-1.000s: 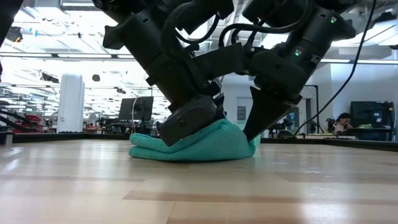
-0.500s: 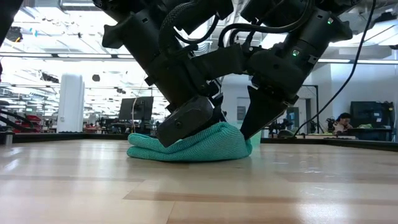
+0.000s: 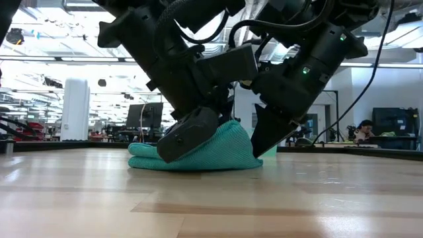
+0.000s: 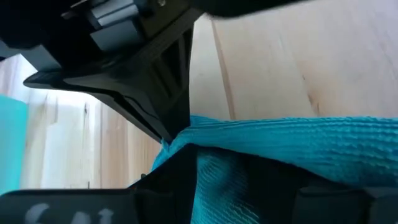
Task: Roll microfiber towels into tight, uniform cylinder then place into a basket
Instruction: Roll the blue microfiber cloth on the table
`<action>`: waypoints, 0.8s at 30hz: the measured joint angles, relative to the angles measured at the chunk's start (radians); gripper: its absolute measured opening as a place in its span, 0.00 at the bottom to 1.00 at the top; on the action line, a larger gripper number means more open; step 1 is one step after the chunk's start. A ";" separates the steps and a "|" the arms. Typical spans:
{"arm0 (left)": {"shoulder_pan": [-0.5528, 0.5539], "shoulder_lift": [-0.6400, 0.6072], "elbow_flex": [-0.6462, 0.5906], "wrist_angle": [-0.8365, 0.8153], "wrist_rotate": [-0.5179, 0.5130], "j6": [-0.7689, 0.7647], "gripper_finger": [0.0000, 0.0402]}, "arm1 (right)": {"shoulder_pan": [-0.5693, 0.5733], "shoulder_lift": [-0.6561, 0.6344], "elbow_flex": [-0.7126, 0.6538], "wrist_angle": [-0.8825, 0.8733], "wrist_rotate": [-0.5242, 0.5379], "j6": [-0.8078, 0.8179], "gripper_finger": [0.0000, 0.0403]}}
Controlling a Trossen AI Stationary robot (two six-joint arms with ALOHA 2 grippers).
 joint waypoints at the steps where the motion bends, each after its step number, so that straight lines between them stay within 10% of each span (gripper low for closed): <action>1: -0.001 0.000 0.000 -0.001 -0.003 0.000 0.31 | -0.002 0.000 0.000 -0.001 -0.008 0.004 0.03; 16: -0.113 -0.113 0.000 -0.070 -0.177 0.031 0.31 | -0.003 0.001 -0.001 -0.008 -0.025 0.024 0.03; 24: -0.150 -0.127 0.000 -0.001 -0.110 0.041 0.31 | -0.003 0.002 -0.002 -0.012 -0.028 0.052 0.03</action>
